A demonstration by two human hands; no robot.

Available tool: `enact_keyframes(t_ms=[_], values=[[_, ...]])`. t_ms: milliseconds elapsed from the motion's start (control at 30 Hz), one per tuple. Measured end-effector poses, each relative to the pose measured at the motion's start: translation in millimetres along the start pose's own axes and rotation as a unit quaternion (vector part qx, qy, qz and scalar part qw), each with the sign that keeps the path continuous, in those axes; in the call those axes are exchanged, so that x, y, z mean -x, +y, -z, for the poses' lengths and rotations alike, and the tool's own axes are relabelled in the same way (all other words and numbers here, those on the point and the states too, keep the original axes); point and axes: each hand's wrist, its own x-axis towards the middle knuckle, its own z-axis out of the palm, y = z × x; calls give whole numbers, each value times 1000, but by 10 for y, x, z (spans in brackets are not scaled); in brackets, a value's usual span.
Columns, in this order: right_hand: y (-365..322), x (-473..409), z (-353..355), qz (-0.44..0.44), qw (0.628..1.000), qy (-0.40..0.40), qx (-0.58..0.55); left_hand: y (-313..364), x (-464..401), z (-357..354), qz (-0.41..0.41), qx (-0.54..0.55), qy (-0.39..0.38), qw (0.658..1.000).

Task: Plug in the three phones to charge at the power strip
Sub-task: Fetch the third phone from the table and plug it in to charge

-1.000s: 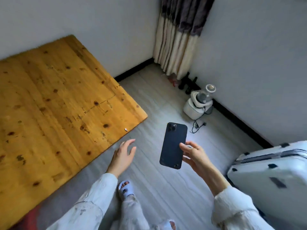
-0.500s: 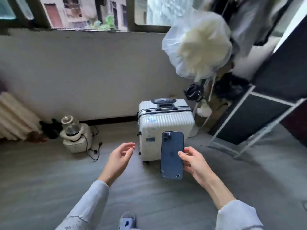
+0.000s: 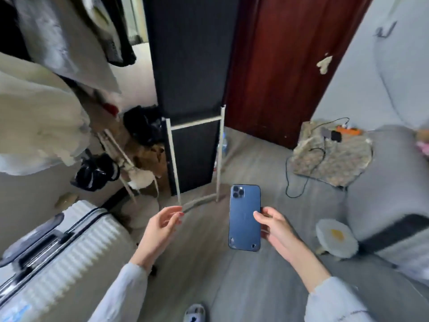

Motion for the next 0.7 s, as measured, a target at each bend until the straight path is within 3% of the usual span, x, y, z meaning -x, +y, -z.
enact_keyframes(t_ms=[167, 433, 700], values=[[-323, -607, 658, 8, 995, 93, -47, 231, -1153, -682, -2, -36, -93, 995], [-669, -1430, 2024, -2, 966, 222, -133, 727, -2476, -2431, -22, -88, -246, 965], [-1424, -2574, 3664, -5, 949, 269, -165, 1372, -3633, -4262, -20, -90, -264, 960]])
